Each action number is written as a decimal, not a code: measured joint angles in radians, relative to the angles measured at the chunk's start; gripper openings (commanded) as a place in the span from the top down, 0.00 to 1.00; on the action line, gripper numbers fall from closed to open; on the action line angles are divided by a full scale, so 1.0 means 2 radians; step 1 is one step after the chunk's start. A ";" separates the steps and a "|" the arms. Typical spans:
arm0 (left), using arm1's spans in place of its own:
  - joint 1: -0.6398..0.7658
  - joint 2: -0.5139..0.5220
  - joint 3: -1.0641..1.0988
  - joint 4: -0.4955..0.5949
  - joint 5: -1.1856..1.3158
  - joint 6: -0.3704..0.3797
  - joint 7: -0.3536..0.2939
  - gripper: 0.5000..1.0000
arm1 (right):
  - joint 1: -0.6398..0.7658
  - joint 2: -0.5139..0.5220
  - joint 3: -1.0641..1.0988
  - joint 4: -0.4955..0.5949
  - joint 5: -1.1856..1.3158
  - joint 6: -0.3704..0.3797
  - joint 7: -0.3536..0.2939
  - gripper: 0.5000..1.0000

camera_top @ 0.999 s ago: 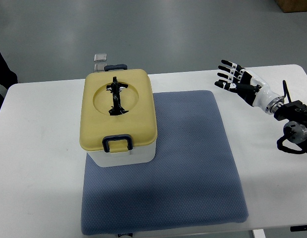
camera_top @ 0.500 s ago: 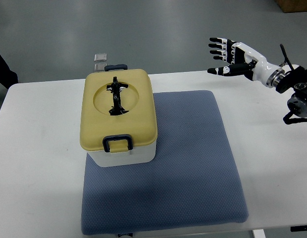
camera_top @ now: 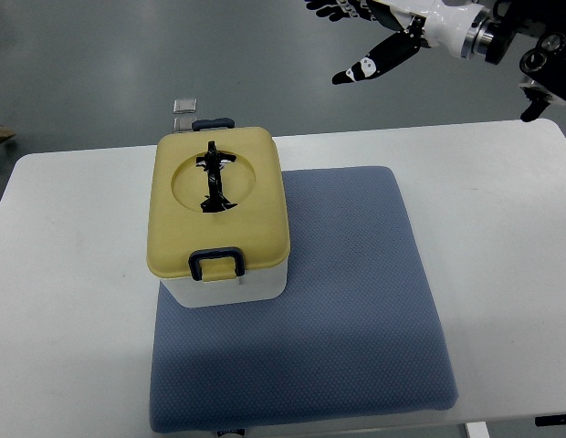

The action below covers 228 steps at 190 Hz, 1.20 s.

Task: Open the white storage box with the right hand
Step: 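Move the right hand over the yellow lid toward its black handle, then lower the right hand and close its fingers around the black lid handle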

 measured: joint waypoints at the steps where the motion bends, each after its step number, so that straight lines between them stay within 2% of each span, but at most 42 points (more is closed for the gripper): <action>1: 0.000 0.000 0.000 0.000 0.000 0.000 0.000 0.00 | 0.001 0.000 0.000 0.001 -0.002 0.000 0.000 0.18; 46: 0.000 0.000 0.000 -0.001 -0.001 0.000 0.000 0.00 | 0.049 0.010 -0.027 0.048 -0.090 0.014 0.008 0.20; 61: -0.001 0.000 0.000 -0.001 -0.001 0.000 0.000 0.00 | 0.075 0.020 -0.056 0.054 -0.107 0.015 0.015 0.23; 115: 0.000 0.000 0.000 0.000 -0.001 0.000 0.000 0.00 | 0.133 0.073 -0.118 0.053 -0.142 0.011 0.026 0.24; 161: -0.001 0.000 0.000 0.003 -0.001 0.000 0.000 0.00 | 0.163 0.095 -0.164 0.050 -0.158 0.010 0.026 0.25; 200: -0.001 0.000 0.001 0.003 -0.001 0.000 0.000 0.00 | 0.169 0.111 -0.188 0.050 -0.171 0.010 0.027 0.32; 228: -0.001 0.000 0.001 0.004 -0.001 0.000 0.000 0.00 | 0.187 0.117 -0.213 0.050 -0.173 0.010 0.027 0.33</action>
